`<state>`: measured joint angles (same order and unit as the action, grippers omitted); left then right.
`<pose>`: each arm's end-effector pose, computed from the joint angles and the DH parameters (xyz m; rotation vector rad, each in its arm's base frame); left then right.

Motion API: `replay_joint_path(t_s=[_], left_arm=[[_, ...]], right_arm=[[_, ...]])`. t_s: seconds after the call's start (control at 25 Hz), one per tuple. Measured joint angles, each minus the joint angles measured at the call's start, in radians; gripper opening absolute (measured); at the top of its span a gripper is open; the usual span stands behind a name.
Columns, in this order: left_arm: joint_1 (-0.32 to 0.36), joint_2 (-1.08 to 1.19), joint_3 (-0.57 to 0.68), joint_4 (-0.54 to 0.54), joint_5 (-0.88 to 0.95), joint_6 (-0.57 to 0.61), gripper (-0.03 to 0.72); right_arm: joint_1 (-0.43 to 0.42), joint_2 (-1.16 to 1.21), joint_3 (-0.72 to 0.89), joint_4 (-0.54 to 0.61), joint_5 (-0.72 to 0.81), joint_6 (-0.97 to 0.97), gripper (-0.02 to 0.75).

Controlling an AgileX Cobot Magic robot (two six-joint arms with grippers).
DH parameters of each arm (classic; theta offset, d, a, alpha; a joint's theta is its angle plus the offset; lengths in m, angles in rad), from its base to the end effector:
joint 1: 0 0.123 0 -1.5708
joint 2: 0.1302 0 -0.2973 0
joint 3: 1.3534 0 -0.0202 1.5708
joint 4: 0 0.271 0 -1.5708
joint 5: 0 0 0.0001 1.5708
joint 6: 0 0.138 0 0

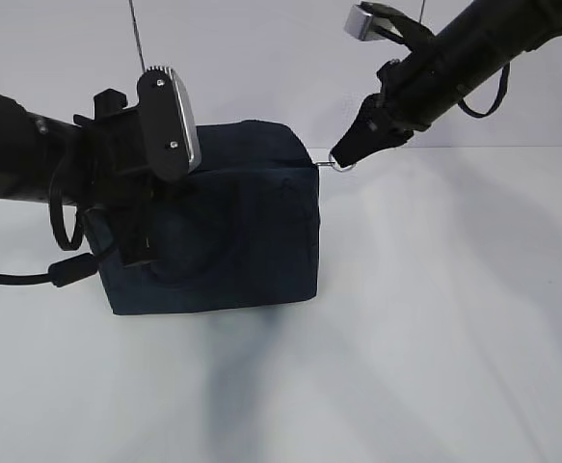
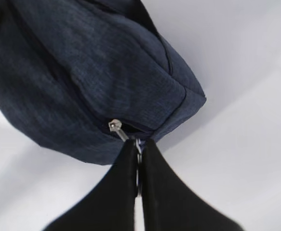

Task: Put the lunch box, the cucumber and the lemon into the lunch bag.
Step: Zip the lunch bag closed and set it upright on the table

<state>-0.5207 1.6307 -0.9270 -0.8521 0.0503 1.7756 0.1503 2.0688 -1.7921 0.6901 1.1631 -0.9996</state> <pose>0.3433 -0.2030 0.1913 1.4873 1.6560 0.1800 0.4624 0.1516 0.2261 -1.1719 2.3129 0.6955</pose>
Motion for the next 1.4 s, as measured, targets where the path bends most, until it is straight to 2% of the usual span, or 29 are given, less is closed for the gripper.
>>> replay_joint_path(t_s=[0.16, 0.28, 0.44, 0.52, 0.76, 1.0, 1.4], left_arm=[[-0.001, 0.000, 0.000, -0.001, 0.000, 0.000, -0.006], [-0.001, 0.000, 0.000, -0.002, -0.002, 0.000, -0.006], [-0.001, 0.000, 0.000, -0.002, -0.006, 0.000, -0.006], [-0.001, 0.000, 0.000, -0.002, -0.009, 0.000, -0.006], [-0.001, 0.000, 0.000, -0.007, -0.014, 0.000, -0.006], [-0.001, 0.000, 0.000, -0.026, -0.024, 0.000, -0.006], [-0.001, 0.000, 0.000, -0.036, -0.041, 0.000, -0.007]], right_arm=[[0.004, 0.002, 0.000, -0.012, -0.003, -0.171, 0.008], [0.004, 0.002, 0.000, -0.010, -0.011, -0.191, 0.008], [0.002, 0.006, 0.000, 0.053, -0.013, -0.165, 0.008], [0.000, 0.007, 0.000, 0.080, -0.017, -0.102, 0.008], [0.000, 0.009, 0.000, 0.099, -0.010, 0.280, 0.008], [-0.004, 0.055, -0.002, 0.111, 0.018, 0.525, 0.008], [-0.008, 0.061, -0.002, 0.187, 0.017, 0.786, 0.008]])
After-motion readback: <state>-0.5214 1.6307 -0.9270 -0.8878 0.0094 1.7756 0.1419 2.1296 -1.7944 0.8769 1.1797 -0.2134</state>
